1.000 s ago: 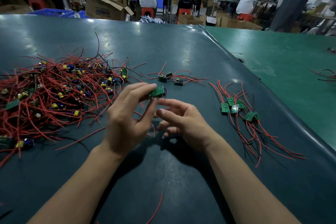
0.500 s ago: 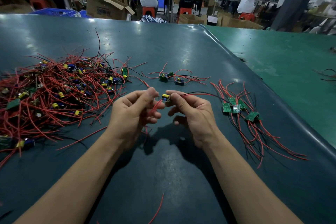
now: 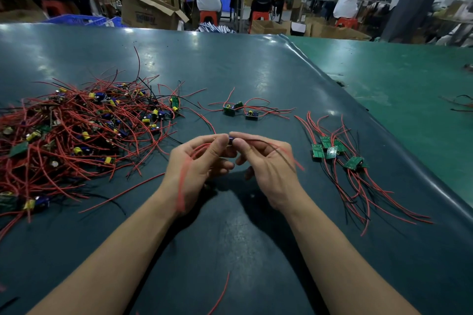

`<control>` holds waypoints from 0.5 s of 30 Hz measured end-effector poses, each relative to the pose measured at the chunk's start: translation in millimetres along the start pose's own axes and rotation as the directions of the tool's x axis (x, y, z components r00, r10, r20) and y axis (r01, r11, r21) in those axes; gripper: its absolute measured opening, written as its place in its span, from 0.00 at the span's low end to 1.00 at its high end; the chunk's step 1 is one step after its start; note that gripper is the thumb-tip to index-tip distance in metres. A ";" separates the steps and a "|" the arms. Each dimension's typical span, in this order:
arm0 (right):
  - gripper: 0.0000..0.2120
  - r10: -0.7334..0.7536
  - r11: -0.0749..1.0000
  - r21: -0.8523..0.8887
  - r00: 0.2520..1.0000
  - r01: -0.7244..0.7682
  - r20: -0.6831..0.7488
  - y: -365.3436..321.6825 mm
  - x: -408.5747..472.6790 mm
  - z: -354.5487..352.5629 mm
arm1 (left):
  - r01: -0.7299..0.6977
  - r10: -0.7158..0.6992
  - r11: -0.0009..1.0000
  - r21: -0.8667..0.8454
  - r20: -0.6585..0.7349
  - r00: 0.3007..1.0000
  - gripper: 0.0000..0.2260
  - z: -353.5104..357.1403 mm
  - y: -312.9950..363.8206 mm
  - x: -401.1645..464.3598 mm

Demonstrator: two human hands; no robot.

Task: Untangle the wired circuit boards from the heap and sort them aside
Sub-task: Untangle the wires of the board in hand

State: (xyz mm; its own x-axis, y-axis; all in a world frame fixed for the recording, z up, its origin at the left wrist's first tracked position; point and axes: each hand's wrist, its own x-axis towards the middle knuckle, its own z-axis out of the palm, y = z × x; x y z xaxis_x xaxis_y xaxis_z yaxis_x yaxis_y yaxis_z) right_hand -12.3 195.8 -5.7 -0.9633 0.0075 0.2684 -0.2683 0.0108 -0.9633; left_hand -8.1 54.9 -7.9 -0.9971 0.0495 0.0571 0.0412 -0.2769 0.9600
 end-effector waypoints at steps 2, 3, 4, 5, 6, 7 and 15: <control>0.08 -0.019 0.999 -0.028 1.000 0.019 0.000 -0.5 -0.1 0.3 | -0.026 0.026 1.000 0.004 -0.025 0.999 0.12 -0.5 -2.0 0.9; 0.08 -0.001 1.000 -0.007 1.000 0.000 -0.019 -0.8 0.2 0.5 | -0.032 0.032 0.999 0.001 -0.028 0.999 0.10 0.0 -2.8 0.9; 0.07 0.027 0.999 0.026 0.999 -0.026 -0.042 -1.0 0.6 0.6 | -0.037 0.037 0.999 -0.002 -0.028 0.999 0.09 0.1 -3.1 0.8; 0.06 0.056 0.997 0.060 0.996 -0.052 -0.063 -1.1 1.2 0.8 | -0.046 0.046 0.999 -0.001 -0.025 0.999 0.08 0.4 -3.2 1.0; 0.06 0.087 0.992 0.093 0.993 -0.079 -0.081 -1.3 1.8 1.2 | -0.061 0.061 0.998 0.008 -0.022 0.998 0.08 0.3 -2.8 1.2; 0.06 0.122 0.986 0.130 0.988 -0.109 -0.099 -1.4 2.4 1.3 | -0.082 0.082 0.996 0.022 -0.025 0.996 0.08 0.3 -2.6 1.8; 0.12 0.301 0.924 0.327 0.903 -0.197 -0.307 -5.0 13.2 -15.8 | -0.215 0.217 0.976 0.029 -0.129 0.968 0.09 -0.6 0.0 6.4</control>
State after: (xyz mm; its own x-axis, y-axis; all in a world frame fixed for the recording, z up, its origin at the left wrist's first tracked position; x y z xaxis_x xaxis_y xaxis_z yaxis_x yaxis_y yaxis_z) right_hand -23.5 211.6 2.8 -0.9473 0.3172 -0.0455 -0.0611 -0.3181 -0.9461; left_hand -14.5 54.6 -7.7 -0.9641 -0.1361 0.2282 0.2565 -0.2528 0.9329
